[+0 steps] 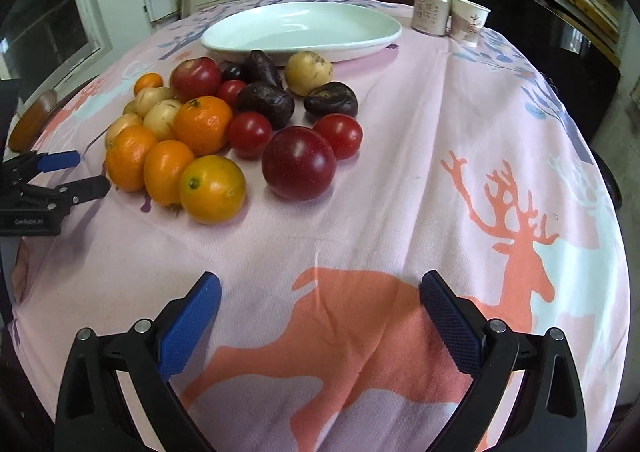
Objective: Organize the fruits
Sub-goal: 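Grasp a red tomato with the right tool while the left tool grasps a small orange fruit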
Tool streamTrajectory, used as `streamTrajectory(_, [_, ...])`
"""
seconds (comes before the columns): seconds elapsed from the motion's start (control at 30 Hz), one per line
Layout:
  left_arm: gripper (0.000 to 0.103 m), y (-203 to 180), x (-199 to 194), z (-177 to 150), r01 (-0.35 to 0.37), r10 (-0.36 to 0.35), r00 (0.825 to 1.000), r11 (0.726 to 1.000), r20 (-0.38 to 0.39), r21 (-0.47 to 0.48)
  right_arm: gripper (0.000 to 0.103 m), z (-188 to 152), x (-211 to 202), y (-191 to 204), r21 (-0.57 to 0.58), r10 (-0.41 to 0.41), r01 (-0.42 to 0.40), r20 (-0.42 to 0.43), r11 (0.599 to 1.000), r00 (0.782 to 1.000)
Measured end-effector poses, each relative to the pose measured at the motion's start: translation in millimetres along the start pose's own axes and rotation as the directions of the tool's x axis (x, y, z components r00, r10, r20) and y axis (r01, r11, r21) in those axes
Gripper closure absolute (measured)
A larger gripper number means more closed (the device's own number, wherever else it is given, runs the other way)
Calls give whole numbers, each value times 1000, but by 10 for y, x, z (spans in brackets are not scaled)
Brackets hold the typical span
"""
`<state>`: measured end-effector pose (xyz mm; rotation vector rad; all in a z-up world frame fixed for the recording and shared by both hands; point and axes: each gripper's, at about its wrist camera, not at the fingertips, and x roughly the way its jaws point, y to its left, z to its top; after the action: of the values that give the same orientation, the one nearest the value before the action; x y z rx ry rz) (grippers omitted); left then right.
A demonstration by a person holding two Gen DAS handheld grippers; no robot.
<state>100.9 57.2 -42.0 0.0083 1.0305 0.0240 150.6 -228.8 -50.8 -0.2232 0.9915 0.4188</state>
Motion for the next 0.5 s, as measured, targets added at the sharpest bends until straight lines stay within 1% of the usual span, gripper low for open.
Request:
streamTrajectory(0.03, [4,-13,4,10,0,0,1000,1000,0,0,3,9,2,2,-1,-1,1,1,1000,1000])
streamTrajectory(0.1, [4,-35,55,91,7,-7,1000,1000,11,23,3,29,-16,-28,2,-30,30,27,1000,999])
streamTrajectory(0.17, [4,-57,91,153,14,-15,1000,999,8,42,3,86,-80,-51,2,-32,32,79,999,996])
streamTrajectory(0.2, [4,-75,103,168,17,-18,1000,998,4,53,3,116,-80,-52,-1,-34,34,91,999,995])
streamTrajectory(0.23, [4,-88,125,215,24,-24,1000,997,-2,74,3,152,-55,-46,-12,-41,42,91,999,995])
streamTrajectory(0.33, [4,-77,184,298,51,-51,999,995,-4,85,3,223,58,-17,-38,-50,53,64,998,997])
streamTrajectory(0.4, [4,-61,218,340,58,-60,998,993,18,98,3,287,78,-65,-22,-68,70,74,997,995])
streamTrajectory(0.43, [4,-58,228,345,61,-64,998,993,25,102,3,307,80,-98,-9,-61,62,76,998,995])
streamTrajectory(0.5, [4,-71,252,380,54,-58,998,993,38,102,3,381,123,-198,40,-14,11,81,999,997])
